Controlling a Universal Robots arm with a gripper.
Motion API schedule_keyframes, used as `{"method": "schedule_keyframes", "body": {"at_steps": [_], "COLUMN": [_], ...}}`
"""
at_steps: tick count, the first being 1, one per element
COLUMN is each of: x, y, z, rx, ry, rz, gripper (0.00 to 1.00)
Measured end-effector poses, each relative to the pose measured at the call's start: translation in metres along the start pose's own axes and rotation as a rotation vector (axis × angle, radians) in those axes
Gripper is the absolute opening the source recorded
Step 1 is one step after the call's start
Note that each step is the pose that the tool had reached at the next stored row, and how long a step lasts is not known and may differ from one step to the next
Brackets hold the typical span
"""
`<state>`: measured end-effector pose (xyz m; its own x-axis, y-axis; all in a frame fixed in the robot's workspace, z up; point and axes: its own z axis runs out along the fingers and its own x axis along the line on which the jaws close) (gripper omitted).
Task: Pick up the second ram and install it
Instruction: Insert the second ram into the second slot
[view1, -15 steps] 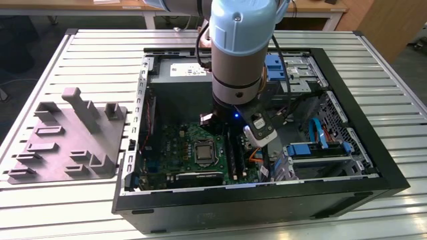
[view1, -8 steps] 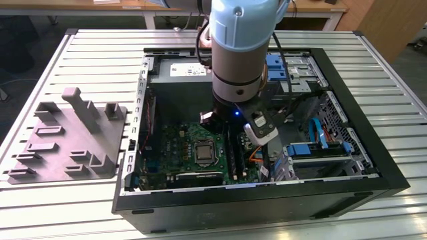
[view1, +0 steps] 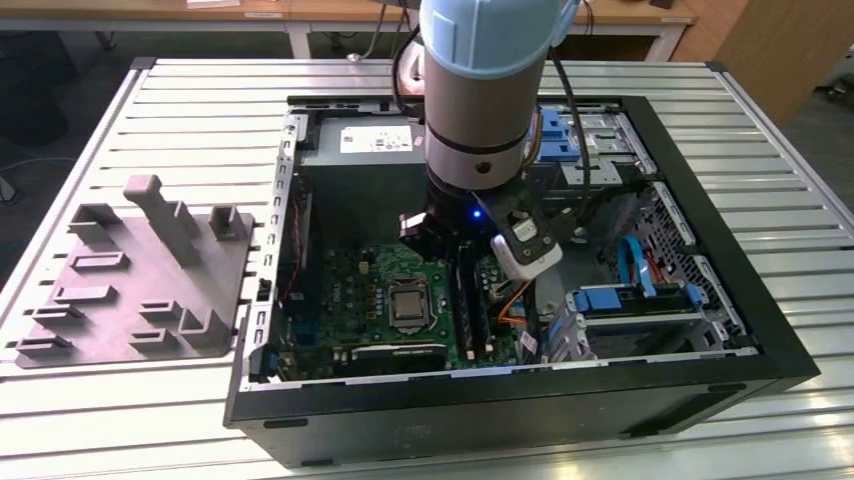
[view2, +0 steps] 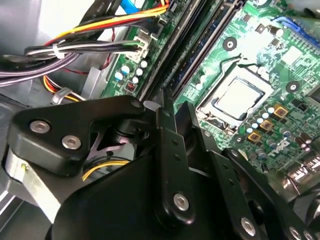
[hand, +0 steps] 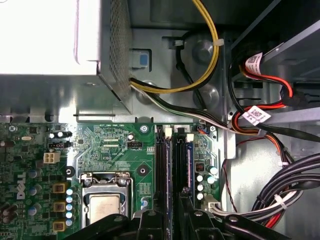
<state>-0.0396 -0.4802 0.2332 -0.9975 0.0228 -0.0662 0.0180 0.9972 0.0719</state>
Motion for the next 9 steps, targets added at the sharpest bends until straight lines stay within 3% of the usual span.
{"method": "schedule_keyframes", "body": {"at_steps": [8, 9], "x": [0.0000, 0.0000], "y": [0.0000, 0.0000], "z": [-0.0005, -0.0005], "rx": [0.0002, 0.0002], "ry": [0.0001, 0.0001], "rz": [0.000, 0.000], "gripper": [0.25, 0.19]}}
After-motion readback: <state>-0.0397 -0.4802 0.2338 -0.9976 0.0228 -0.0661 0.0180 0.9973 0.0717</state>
